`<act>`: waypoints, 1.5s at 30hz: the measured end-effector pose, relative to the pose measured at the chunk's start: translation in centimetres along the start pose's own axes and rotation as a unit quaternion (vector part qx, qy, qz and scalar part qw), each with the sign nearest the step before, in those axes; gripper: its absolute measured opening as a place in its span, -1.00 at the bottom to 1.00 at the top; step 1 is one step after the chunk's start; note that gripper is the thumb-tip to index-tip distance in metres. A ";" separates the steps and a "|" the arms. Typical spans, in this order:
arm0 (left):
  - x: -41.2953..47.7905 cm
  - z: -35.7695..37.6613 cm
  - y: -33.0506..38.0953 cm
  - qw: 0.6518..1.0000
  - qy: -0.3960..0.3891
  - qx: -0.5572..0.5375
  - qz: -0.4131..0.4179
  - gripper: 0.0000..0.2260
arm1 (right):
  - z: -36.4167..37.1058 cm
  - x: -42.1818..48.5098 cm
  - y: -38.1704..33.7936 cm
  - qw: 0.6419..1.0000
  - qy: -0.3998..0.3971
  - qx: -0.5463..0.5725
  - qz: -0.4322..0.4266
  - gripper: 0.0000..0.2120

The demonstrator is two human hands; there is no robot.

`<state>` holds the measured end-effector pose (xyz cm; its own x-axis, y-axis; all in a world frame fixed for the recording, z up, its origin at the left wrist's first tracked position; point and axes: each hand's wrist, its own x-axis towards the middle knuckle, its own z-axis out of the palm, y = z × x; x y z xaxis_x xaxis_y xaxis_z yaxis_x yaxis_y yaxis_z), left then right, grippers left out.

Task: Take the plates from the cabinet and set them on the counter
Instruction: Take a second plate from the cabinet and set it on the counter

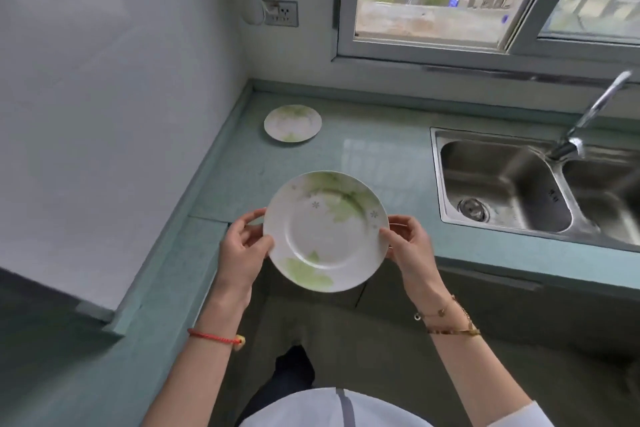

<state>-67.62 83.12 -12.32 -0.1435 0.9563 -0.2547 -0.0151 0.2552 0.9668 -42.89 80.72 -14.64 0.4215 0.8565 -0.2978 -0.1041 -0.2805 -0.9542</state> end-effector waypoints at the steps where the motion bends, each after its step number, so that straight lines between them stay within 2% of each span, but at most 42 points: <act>1: 2.0 0.3 0.5 1.000 -0.007 0.009 0.004 -0.58 | 0.8 1.4 -0.4 1.000 0.012 0.001 0.000 -0.81; 11: 18.4 5.3 4.4 0.994 -0.102 0.049 -0.004 -0.57 | 5.6 13.6 -4.1 0.994 0.110 0.024 0.007 -0.82; 16: 24.6 9.7 4.8 0.991 -0.116 0.058 -0.023 -0.54 | 5.6 20.5 -5.2 0.990 0.136 -0.009 0.023 -0.83; 29: 38.4 21.5 1.9 0.991 -0.068 0.073 -0.085 -0.51 | 4.7 40.0 -5.2 0.977 0.138 -0.149 0.064 -0.84; 39: 45.0 25.7 -2.5 0.981 -0.088 0.115 -0.128 -0.45 | 4.3 48.0 -2.1 0.960 0.138 -0.224 0.091 -0.78; 45: 46.4 26.7 -4.3 0.977 -0.107 0.138 -0.121 -0.43 | 4.6 50.5 -0.2 0.951 0.137 -0.263 0.090 -0.78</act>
<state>-47.77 130.23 -28.93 0.0423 0.8636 -0.5024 0.2481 0.4781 0.8426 -25.71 126.01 -29.58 0.6662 0.6486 -0.3680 0.2367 -0.6519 -0.7204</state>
